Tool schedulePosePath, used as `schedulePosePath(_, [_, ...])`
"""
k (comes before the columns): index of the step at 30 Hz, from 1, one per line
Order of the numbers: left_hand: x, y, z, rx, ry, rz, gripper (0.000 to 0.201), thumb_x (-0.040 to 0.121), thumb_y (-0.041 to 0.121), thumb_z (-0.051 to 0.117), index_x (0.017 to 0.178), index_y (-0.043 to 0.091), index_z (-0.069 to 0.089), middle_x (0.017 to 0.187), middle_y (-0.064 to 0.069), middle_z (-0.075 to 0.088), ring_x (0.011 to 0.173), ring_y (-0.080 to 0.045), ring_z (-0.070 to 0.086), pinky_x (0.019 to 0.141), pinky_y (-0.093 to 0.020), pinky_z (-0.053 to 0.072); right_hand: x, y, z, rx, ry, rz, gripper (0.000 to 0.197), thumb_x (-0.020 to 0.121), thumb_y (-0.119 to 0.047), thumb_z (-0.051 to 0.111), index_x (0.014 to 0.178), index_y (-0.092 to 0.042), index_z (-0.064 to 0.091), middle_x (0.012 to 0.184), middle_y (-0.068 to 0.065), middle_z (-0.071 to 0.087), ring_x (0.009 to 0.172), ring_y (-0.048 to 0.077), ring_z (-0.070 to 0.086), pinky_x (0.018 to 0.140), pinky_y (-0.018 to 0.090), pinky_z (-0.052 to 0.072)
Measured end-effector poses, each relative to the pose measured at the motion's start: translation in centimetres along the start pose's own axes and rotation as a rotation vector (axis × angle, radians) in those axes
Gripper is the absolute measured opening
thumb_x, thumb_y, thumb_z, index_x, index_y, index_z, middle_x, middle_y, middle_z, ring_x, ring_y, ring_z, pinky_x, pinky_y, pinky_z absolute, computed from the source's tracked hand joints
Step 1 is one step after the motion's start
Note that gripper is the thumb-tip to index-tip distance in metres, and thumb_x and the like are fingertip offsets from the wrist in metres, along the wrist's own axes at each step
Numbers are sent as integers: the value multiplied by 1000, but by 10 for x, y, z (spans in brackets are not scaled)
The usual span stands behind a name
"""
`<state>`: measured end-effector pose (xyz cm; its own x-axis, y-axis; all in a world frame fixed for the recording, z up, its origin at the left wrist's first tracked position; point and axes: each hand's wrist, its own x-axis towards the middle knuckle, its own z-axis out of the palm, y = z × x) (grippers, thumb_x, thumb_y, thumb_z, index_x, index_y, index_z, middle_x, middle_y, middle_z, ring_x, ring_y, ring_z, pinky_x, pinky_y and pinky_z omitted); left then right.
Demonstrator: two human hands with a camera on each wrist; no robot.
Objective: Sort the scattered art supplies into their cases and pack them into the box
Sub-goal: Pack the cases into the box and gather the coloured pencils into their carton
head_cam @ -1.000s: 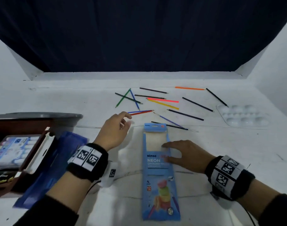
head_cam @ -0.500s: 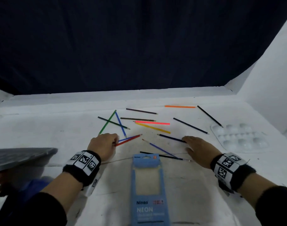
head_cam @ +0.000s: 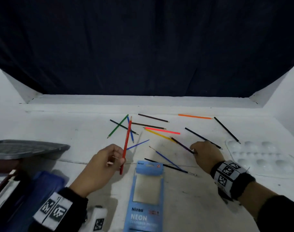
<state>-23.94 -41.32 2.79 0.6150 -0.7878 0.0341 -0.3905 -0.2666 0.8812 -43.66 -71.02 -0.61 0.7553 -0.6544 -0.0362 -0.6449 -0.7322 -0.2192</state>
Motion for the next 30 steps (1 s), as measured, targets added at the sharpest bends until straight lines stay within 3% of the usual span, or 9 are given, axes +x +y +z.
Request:
schedulePosePath(3, [-25, 7, 23, -139, -79, -44, 14, 94, 0, 62, 102, 11, 57, 74, -5, 64, 77, -23, 69, 80, -45, 60, -12, -11, -7, 526, 102, 6, 30, 83, -1, 68, 113, -10, 69, 88, 4, 70, 77, 21, 70, 69, 22, 57])
schedulePosePath(6, [-31, 5, 39, -105, -124, -46, 21, 95, 1, 62, 107, 16, 57, 84, -14, 63, 78, -25, 70, 79, -41, 60, -38, -41, -16, 994, -10, 19, 25, 83, 3, 70, 103, -10, 66, 79, 10, 70, 73, 23, 73, 68, 37, 62])
schedulePosePath(10, [-21, 1, 47, 96, -202, -11, 17, 93, 12, 65, 98, 23, 54, 83, -7, 68, 76, -24, 70, 74, -45, 58, -66, -79, -7, 1191, -133, 3, 15, 86, 6, 65, 94, -4, 57, 80, 16, 68, 76, 28, 73, 70, 45, 62])
schedulePosePath(14, [-11, 4, 49, 251, -316, 6, 17, 93, 18, 63, 96, 27, 49, 87, 1, 71, 75, -14, 70, 69, -35, 58, -77, -98, 11, 1213, -304, 18, 4, 96, -2, 53, 98, -1, 51, 82, 19, 71, 76, 33, 71, 71, 40, 61])
schedulePosePath(18, [1, 9, 50, 310, -307, 7, 21, 90, 16, 66, 104, 25, 53, 87, 0, 71, 74, -10, 71, 68, -30, 59, -73, -103, 26, 1032, -355, -49, 5, 98, -9, 52, 101, -6, 51, 91, 15, 73, 83, 30, 71, 78, 45, 60])
schedulePosePath(20, [9, 8, 52, 370, -294, -11, 23, 87, 20, 70, 106, 23, 55, 88, 1, 71, 78, -11, 71, 73, -33, 60, -69, -106, 31, 929, -359, -56, 9, 97, -14, 56, 101, -7, 51, 96, 14, 70, 81, 27, 71, 75, 43, 61])
schedulePosePath(24, [26, 4, 57, 609, -297, -13, 25, 83, 28, 75, 100, 22, 57, 96, 3, 65, 91, -18, 65, 79, -29, 53, -59, -111, 28, 768, -340, -52, 12, 95, -14, 60, 93, -6, 51, 93, 14, 65, 65, 18, 69, 59, 29, 60])
schedulePosePath(27, [33, -1, 58, 710, -287, -48, 45, 79, 28, 79, 117, 18, 56, 111, -3, 58, 102, -20, 57, 89, -31, 49, -54, -115, 24, 701, -337, -33, 12, 90, -5, 62, 98, -6, 53, 92, 14, 67, 64, 22, 69, 63, 38, 61])
schedulePosePath(30, [31, -8, 55, 626, -286, -49, 57, 79, 23, 78, 125, 33, 46, 115, -2, 58, 101, -19, 58, 88, -32, 51, -51, -118, 23, 713, -339, -45, 32, 86, -1, 65, 113, -7, 50, 93, 12, 64, 78, 28, 68, 73, 45, 61])
